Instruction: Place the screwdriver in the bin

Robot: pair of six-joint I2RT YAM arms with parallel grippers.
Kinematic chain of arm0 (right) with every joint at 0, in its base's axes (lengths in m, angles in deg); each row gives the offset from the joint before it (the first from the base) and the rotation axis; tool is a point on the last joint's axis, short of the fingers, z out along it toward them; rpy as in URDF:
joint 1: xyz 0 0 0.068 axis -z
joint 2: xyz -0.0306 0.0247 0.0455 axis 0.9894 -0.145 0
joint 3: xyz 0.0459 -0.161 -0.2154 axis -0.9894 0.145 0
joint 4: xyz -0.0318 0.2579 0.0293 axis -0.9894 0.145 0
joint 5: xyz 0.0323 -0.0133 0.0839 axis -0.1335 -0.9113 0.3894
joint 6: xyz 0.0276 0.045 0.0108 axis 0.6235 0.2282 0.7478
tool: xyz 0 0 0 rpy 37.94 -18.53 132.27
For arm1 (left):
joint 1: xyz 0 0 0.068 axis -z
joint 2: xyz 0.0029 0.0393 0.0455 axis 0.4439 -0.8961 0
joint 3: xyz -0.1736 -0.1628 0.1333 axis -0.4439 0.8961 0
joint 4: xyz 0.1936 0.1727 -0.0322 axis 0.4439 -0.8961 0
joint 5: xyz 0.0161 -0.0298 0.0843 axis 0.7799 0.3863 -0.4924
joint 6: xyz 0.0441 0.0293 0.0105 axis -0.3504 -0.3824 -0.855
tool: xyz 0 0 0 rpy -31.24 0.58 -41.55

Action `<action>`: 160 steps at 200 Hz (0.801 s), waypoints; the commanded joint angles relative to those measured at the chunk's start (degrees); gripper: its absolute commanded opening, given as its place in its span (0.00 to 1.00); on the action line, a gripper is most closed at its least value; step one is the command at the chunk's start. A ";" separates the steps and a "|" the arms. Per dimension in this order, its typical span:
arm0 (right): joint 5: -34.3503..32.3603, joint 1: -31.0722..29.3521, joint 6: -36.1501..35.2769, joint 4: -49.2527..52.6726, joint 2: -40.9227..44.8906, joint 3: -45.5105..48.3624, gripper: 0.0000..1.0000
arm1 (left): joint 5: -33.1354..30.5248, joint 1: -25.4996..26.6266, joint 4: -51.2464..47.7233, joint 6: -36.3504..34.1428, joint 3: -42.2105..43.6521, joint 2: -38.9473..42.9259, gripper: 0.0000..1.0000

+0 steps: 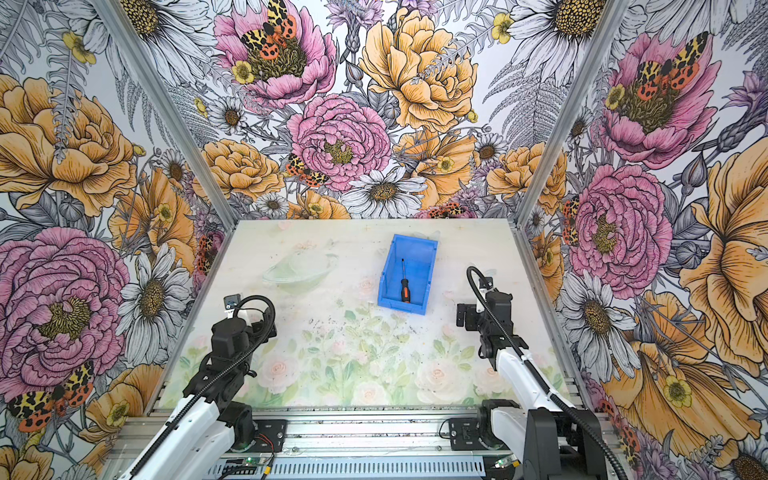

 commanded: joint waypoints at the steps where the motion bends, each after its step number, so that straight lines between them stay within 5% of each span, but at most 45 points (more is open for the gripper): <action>1: 0.21 0.68 -0.83 -4.51 2.40 1.02 1.00 | 1.83 -1.45 4.03 -1.45 0.29 -0.60 0.99; 104: -4.29 1.26 4.10 -21.10 -10.40 -1.60 1.00 | 14.64 -9.69 32.85 -2.48 -0.80 -23.87 0.99; 160: -6.16 1.28 6.25 -27.95 -18.36 -5.09 0.99 | 15.02 -10.32 44.27 -1.74 -4.72 -37.23 0.99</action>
